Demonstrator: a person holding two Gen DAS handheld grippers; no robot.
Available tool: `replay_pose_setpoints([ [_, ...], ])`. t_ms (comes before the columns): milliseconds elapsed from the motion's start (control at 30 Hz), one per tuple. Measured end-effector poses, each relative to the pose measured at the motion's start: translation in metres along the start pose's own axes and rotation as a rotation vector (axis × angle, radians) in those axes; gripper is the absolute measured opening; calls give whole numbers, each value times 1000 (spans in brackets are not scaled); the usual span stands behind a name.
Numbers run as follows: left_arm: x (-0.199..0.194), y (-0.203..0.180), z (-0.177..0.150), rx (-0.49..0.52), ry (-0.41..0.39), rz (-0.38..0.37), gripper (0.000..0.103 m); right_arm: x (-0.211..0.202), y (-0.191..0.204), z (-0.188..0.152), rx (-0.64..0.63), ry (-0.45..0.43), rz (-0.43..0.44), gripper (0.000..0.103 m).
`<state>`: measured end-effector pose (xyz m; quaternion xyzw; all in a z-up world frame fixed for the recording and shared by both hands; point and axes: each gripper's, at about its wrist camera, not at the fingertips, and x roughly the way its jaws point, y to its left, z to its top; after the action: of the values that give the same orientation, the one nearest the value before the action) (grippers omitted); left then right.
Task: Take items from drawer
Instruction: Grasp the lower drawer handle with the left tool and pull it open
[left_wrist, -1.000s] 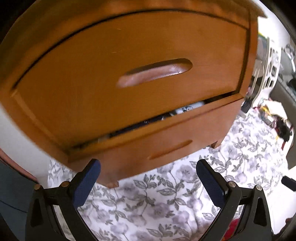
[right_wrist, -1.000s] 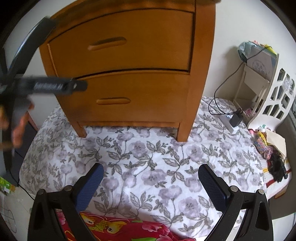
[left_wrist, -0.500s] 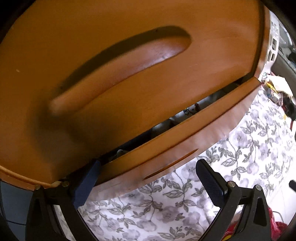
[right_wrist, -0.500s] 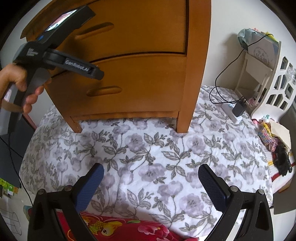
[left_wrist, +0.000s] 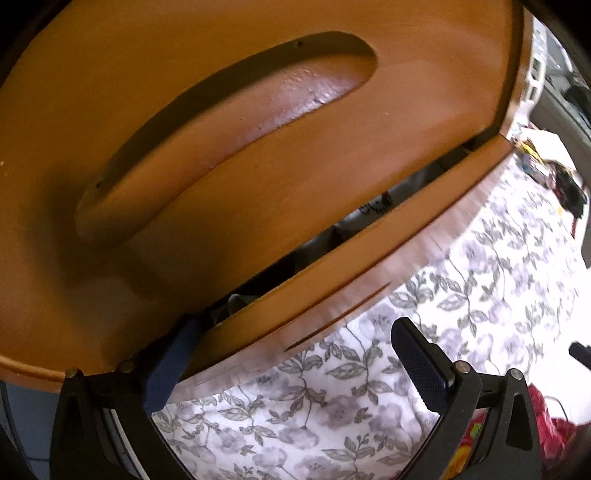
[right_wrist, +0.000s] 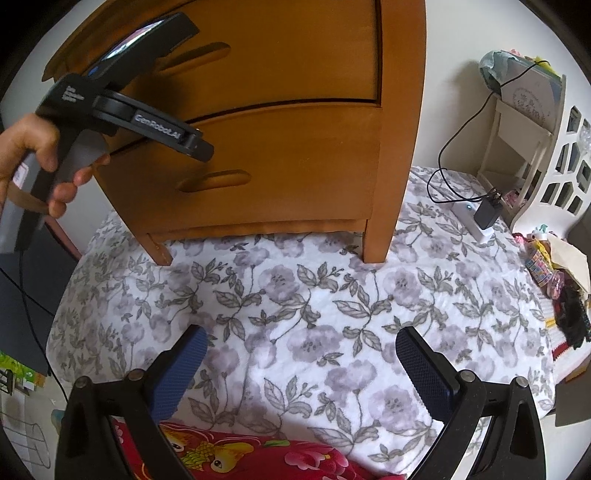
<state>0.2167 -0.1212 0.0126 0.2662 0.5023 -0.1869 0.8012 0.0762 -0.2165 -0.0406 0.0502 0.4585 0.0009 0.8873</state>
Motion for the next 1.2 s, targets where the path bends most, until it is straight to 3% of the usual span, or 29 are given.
replay_pose_setpoints([
  [500,-5,2,-7,80,35,-122,103,4,0,0,8,13,4,103],
  [600,2,8,-3,41,26,-156,102,4,0,0,6,14,5,103],
  [800,18,6,1,-11,42,-102,102,1,-7,1,24,8,-4,103],
  [1200,22,-11,-14,-52,62,-109,102,-17,-2,1,16,-19,-6,103],
])
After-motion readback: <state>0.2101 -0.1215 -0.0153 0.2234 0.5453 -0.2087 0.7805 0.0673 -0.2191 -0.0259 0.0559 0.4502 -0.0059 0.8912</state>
